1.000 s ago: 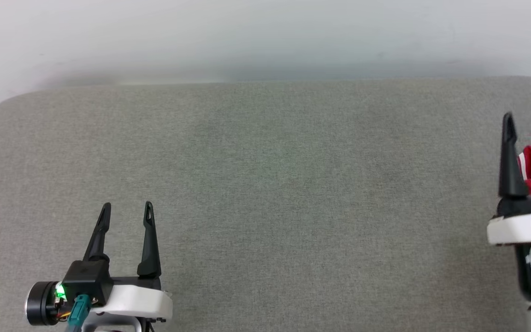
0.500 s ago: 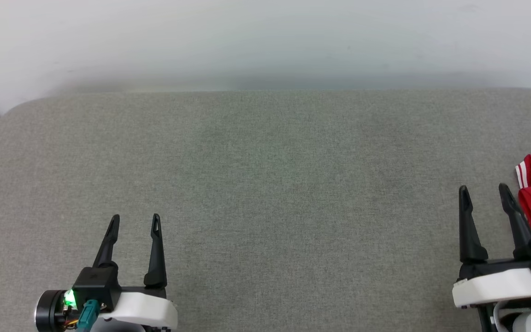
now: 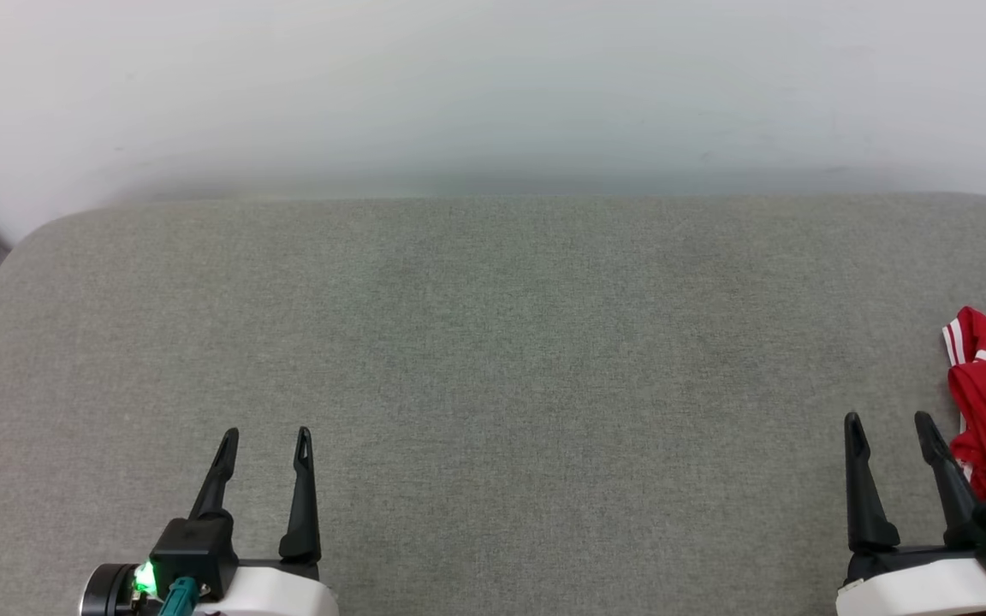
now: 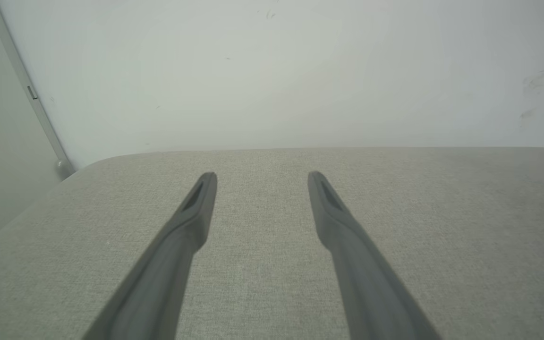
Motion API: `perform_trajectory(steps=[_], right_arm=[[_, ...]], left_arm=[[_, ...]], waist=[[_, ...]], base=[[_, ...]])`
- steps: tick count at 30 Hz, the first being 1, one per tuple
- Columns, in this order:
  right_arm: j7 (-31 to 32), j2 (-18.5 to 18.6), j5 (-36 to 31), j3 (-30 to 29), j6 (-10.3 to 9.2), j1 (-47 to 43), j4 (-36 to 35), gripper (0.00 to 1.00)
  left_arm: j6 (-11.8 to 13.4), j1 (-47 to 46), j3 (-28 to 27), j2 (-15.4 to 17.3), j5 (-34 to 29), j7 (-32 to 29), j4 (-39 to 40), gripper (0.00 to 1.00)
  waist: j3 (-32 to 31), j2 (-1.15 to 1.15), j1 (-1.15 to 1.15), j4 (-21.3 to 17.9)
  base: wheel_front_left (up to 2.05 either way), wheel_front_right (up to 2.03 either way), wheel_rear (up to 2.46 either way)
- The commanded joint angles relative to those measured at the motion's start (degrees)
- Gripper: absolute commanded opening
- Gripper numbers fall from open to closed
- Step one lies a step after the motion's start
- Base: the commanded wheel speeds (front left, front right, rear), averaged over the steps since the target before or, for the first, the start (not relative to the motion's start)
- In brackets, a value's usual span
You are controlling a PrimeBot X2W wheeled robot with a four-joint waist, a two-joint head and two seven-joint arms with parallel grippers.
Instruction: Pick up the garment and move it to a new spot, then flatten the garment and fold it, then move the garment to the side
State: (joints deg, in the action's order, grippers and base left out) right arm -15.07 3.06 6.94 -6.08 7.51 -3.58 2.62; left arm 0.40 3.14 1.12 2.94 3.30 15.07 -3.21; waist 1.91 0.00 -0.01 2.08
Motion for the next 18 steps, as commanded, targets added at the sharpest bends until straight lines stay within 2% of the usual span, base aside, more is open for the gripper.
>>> perform_trajectory(steps=[1, 7, 8, 12, 18], right_arm=[[-0.1, -0.31, 0.33, 0.15, -0.05, -0.66, 0.04, 1.0], [-0.1, -0.31, 1.0, 0.45, -0.05, -1.17, 0.42, 1.0], [0.0, -0.03, 0.84, 0.46, 0.0, -0.53, 0.47, 0.0], [0.22, -0.04, 1.09, 0.55, 0.0, -0.78, 2.61, 0.0], [2.02, -0.05, 8.19, 0.45, 0.0, 0.18, 3.35, 0.0]], left_arm=[[-0.25, 0.39, 0.02, -0.09, 0.26, 0.12, -0.14, 1.0], [-0.41, 0.72, 0.21, -0.08, 0.52, 0.12, -0.05, 1.0], [-0.4, 0.2, 0.25, -0.01, 0.49, 0.0, -0.22, 0.0], [-0.41, 0.76, 0.31, -0.04, 0.79, -0.34, -2.41, 0.0], [-1.04, -0.16, -0.35, -0.04, 8.23, -2.1, -3.15, 0.0]], waist=[[-0.13, 0.0, 0.01, 0.04], [-0.43, 0.0, 0.01, 0.18], [-0.44, 0.0, 0.01, 0.18], [-0.48, 0.0, 0.01, 0.17], [-0.54, 0.0, 0.01, 0.07]], base=[[0.0, 0.0, 0.0], [0.0, 0.0, 0.0], [0.0, 0.0, 0.0], [0.0, 0.0, 0.0], [0.0, 0.0, 0.0]])
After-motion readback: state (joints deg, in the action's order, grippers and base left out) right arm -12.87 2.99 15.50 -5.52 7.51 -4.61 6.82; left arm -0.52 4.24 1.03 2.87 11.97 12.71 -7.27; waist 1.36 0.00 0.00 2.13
